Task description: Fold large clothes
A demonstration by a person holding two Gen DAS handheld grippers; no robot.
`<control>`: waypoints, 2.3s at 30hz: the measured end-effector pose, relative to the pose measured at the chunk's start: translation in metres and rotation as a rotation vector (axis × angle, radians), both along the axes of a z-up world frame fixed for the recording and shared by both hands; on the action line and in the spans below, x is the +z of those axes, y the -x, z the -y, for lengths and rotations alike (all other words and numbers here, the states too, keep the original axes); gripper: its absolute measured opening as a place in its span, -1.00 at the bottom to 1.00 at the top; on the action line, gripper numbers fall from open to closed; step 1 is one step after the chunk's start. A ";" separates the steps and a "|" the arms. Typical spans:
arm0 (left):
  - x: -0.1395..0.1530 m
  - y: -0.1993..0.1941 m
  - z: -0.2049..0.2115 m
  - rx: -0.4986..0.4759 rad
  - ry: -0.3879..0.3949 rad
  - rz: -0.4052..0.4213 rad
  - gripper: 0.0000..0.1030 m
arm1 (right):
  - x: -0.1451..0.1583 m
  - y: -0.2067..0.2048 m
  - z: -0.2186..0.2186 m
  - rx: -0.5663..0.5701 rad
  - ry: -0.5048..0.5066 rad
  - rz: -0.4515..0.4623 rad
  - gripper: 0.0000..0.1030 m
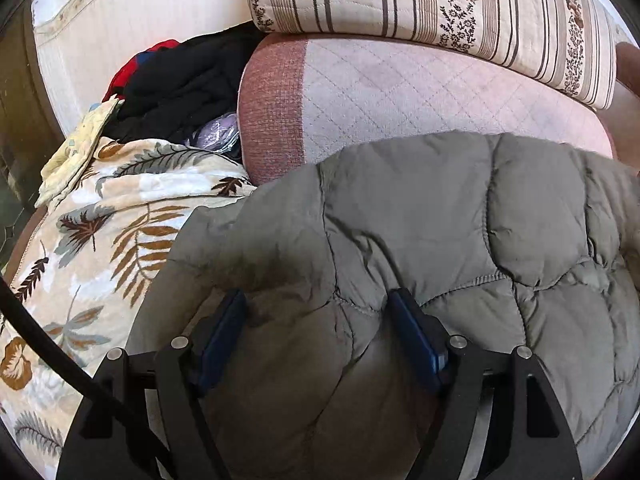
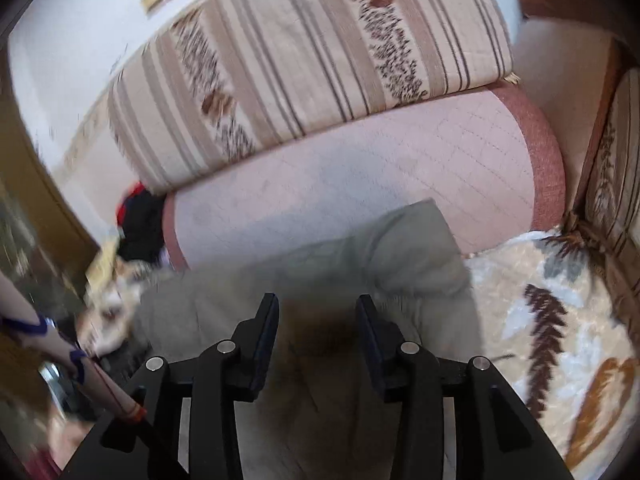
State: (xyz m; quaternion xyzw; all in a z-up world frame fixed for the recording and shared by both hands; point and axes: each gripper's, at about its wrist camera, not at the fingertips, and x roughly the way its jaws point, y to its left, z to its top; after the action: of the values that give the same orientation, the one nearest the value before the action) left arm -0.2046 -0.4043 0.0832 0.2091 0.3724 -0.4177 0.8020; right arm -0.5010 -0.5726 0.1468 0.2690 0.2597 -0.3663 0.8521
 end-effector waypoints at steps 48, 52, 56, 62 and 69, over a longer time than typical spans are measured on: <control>-0.042 0.059 -0.168 0.216 0.030 0.124 0.78 | -0.117 0.083 -0.115 -0.071 -0.061 -0.087 -0.34; -0.045 0.058 -0.162 0.230 0.029 0.131 0.79 | -0.125 0.076 -0.110 -0.063 -0.063 -0.113 -0.34; -0.044 0.060 -0.162 0.242 0.034 0.136 0.80 | -0.128 0.075 -0.112 -0.055 -0.047 -0.123 -0.34; -0.044 0.061 -0.163 0.242 0.036 0.139 0.80 | -0.129 0.077 -0.113 -0.055 -0.045 -0.120 -0.34; -0.044 0.061 -0.163 0.242 0.035 0.145 0.80 | -0.129 0.077 -0.114 -0.056 -0.049 -0.116 -0.34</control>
State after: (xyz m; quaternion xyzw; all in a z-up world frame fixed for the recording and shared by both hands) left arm -0.2660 -0.2418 0.0391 0.1784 0.3284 -0.3083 0.8748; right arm -0.5782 -0.4585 0.0181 0.2754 0.3099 -0.3984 0.8182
